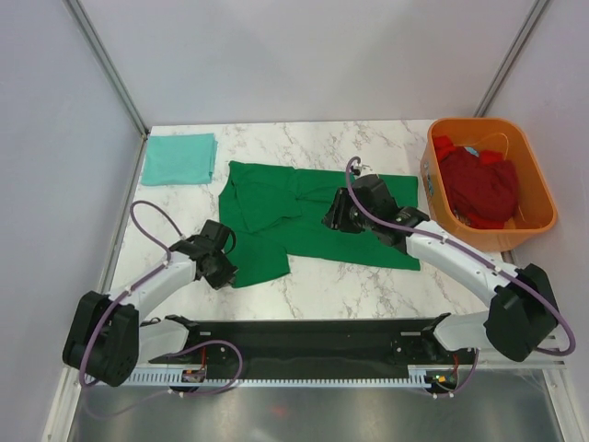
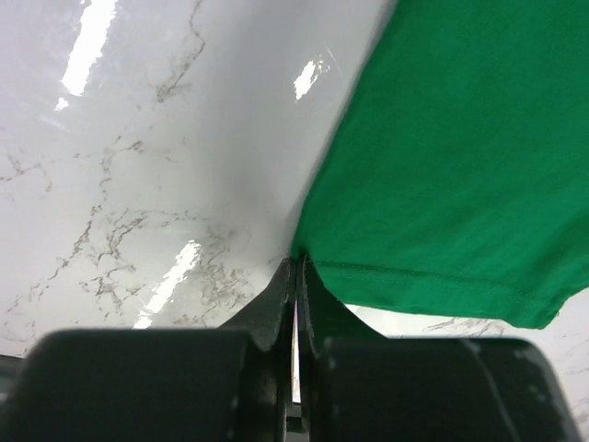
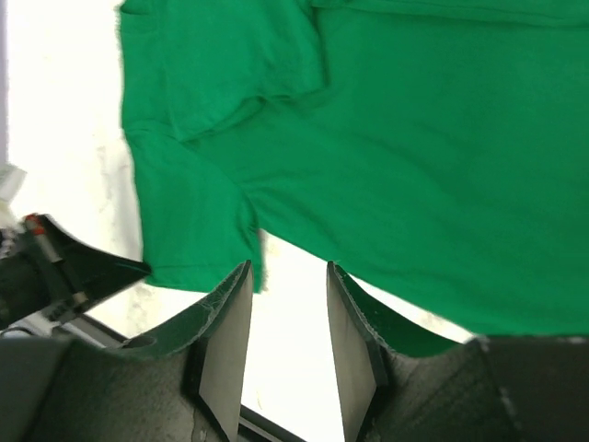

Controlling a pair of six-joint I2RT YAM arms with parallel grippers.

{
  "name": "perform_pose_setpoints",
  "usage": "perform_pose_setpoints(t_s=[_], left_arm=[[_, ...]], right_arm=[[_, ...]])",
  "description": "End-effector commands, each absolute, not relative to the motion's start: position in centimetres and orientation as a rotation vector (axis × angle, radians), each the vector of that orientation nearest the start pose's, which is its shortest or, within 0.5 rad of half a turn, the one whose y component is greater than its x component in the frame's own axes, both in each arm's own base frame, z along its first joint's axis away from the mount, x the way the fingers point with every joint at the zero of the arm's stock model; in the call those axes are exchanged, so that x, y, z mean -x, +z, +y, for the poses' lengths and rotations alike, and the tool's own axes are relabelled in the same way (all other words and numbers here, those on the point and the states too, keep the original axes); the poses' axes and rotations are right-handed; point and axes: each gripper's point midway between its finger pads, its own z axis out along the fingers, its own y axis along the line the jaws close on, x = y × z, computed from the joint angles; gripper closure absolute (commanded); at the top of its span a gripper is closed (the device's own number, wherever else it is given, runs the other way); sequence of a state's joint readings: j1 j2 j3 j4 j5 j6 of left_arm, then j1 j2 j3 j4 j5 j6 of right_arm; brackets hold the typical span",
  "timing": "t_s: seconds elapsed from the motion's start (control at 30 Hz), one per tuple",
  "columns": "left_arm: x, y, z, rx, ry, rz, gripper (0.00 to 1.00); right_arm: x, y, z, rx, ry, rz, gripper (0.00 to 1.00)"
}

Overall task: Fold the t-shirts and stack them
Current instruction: Fold the tshirt

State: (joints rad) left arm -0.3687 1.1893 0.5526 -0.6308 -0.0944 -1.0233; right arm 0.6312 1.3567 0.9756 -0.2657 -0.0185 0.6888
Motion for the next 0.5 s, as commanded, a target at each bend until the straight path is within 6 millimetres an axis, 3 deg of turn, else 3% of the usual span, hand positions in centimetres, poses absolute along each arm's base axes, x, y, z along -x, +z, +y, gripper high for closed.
perform_pose_setpoints(t_s=[0.0,0.03,0.23,0.37,0.47], left_arm=[[-19.0,2.4,-7.9,0.882,-0.118,2.609,0.98],[-18.8,2.6,-7.4,0.873,-0.095,2.596,0.98],[-18.3,4.6,-7.8,0.831,-0.155,2.562,0.98],[-17.4,5.3,-8.9,0.798,-0.21,2.561,0.98],[-16.6,5.8,-9.3,0.782,-0.243,2.559,0.98]], right_arm=[[-28.3,16.2,21.7,-0.149,0.548,2.368,0.52],[-27.5,15.8,19.8,-0.23,0.463,2.395,0.51],[-23.9,15.0,15.0,-0.458,0.323,2.405,0.44],[-21.3,12.3,11.4,-0.683,0.194,2.398,0.42],[-20.5,11.0,9.4,-0.798,0.125,2.345,0.41]])
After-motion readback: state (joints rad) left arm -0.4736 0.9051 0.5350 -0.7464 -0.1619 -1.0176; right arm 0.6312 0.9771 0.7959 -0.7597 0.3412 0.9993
